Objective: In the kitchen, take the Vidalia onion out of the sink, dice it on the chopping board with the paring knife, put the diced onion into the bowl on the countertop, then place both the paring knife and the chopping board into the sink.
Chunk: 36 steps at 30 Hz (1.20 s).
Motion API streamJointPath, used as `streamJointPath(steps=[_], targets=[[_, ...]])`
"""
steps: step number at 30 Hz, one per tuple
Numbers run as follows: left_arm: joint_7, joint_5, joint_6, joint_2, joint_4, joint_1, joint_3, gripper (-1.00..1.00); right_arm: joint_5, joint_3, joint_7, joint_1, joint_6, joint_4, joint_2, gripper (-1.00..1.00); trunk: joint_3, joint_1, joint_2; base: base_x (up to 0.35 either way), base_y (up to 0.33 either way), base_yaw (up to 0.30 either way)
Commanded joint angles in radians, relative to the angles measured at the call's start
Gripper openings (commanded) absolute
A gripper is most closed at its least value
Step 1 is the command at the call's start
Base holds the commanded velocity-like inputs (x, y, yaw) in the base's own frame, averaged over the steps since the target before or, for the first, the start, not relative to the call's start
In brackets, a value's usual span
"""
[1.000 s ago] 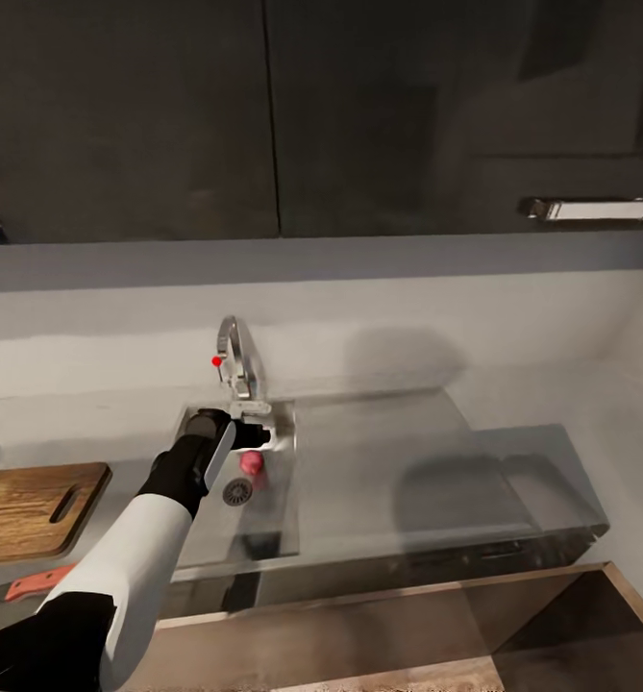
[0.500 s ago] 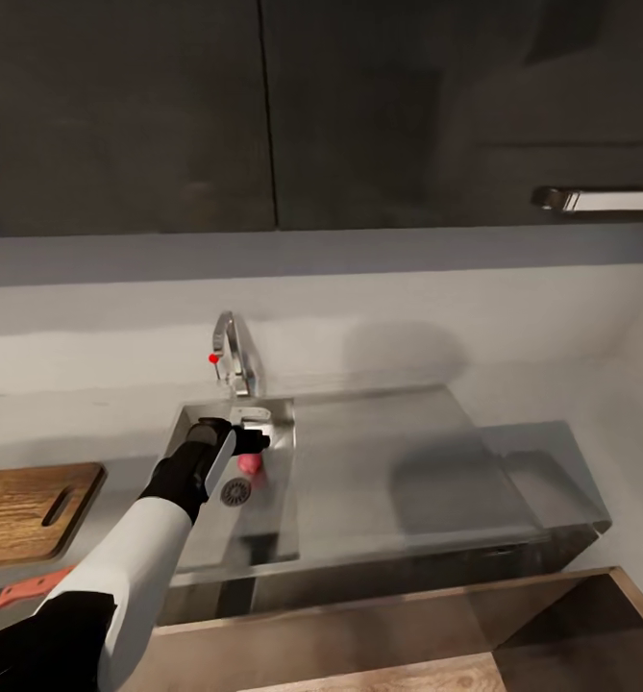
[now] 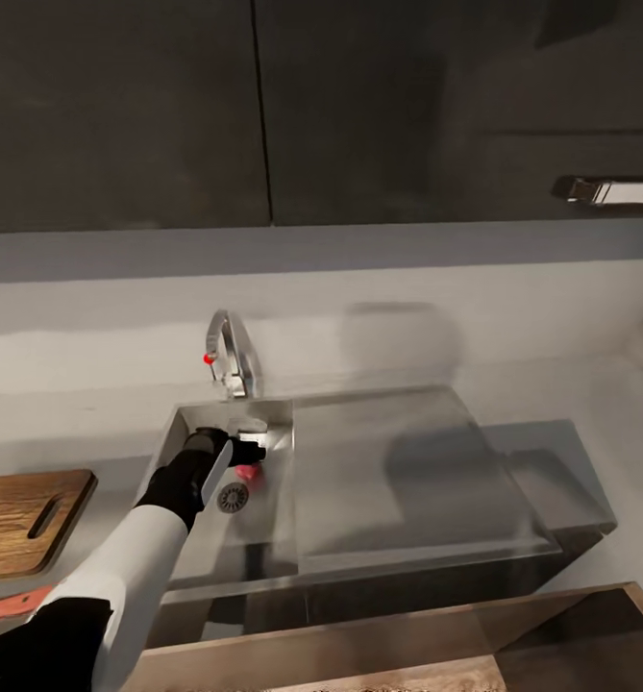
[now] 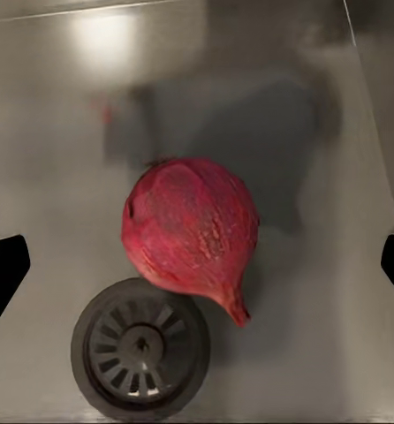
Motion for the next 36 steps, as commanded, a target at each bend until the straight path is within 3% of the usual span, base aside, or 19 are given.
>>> streamJointPath(steps=[1,36], targets=[[0.004,0.000,0.005,0.000,0.000,0.003,-0.002,1.00,0.009,-0.001,-0.004,0.000,0.000,-0.001,0.000,1.00,-0.003,0.001,-0.002,0.001,0.000,0.000],[0.005,-0.001,0.004,0.000,0.000,0.012,-0.002,1.00,0.009,-0.001,-0.004,0.000,0.000,-0.001,0.000,1.00,-0.060,0.001,-0.002,0.037,0.000,0.000]])
